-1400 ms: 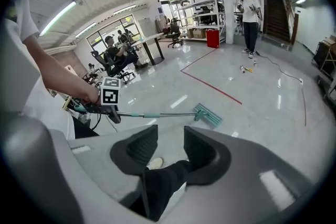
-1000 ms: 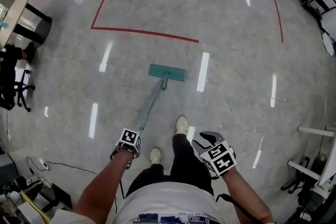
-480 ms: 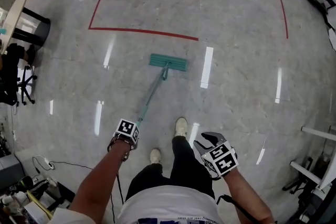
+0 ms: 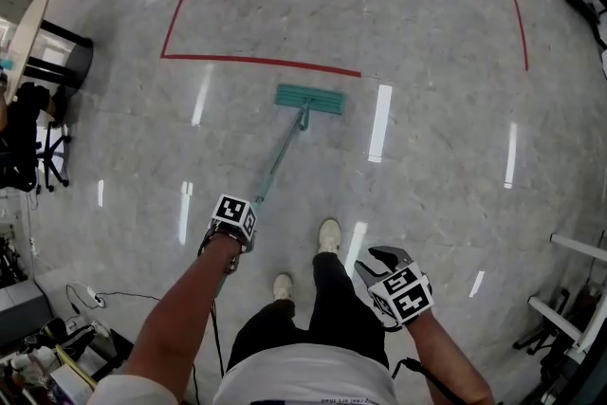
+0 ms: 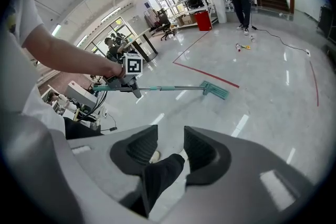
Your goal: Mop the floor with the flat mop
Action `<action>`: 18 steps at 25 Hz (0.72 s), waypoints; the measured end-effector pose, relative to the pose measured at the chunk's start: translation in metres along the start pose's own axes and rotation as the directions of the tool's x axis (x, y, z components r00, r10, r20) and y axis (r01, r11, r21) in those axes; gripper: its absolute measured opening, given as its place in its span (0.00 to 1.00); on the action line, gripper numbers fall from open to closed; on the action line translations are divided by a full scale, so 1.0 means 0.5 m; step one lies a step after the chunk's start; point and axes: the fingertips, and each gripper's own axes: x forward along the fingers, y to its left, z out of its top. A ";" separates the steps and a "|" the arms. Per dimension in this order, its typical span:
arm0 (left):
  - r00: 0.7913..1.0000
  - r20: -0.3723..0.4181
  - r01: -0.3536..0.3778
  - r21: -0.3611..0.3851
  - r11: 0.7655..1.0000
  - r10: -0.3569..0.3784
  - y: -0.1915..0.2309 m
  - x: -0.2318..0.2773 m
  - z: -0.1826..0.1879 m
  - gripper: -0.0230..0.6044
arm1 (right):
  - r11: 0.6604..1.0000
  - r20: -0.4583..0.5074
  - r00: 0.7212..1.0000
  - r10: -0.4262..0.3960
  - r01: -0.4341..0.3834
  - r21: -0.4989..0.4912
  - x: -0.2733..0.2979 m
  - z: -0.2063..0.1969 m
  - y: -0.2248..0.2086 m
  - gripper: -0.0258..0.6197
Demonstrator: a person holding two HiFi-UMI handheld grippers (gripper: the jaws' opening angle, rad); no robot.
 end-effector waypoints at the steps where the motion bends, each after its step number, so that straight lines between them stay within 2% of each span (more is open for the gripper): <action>1: 1.000 0.001 0.000 -0.001 1.000 0.000 0.000 -0.005 0.012 0.10 | 1.000 -0.001 1.000 0.000 0.000 0.005 0.000 -0.001 -0.003 0.29; 9: 1.000 0.020 0.022 -0.028 0.999 -0.021 -0.036 -0.034 0.124 0.10 | 0.999 -0.003 1.000 -0.006 0.006 0.052 -0.007 -0.023 -0.030 0.29; 18: 0.999 0.042 -0.008 -0.022 1.000 0.009 -0.042 -0.076 0.236 0.10 | 0.997 -0.014 1.000 -0.019 0.020 0.073 -0.013 -0.047 -0.042 0.29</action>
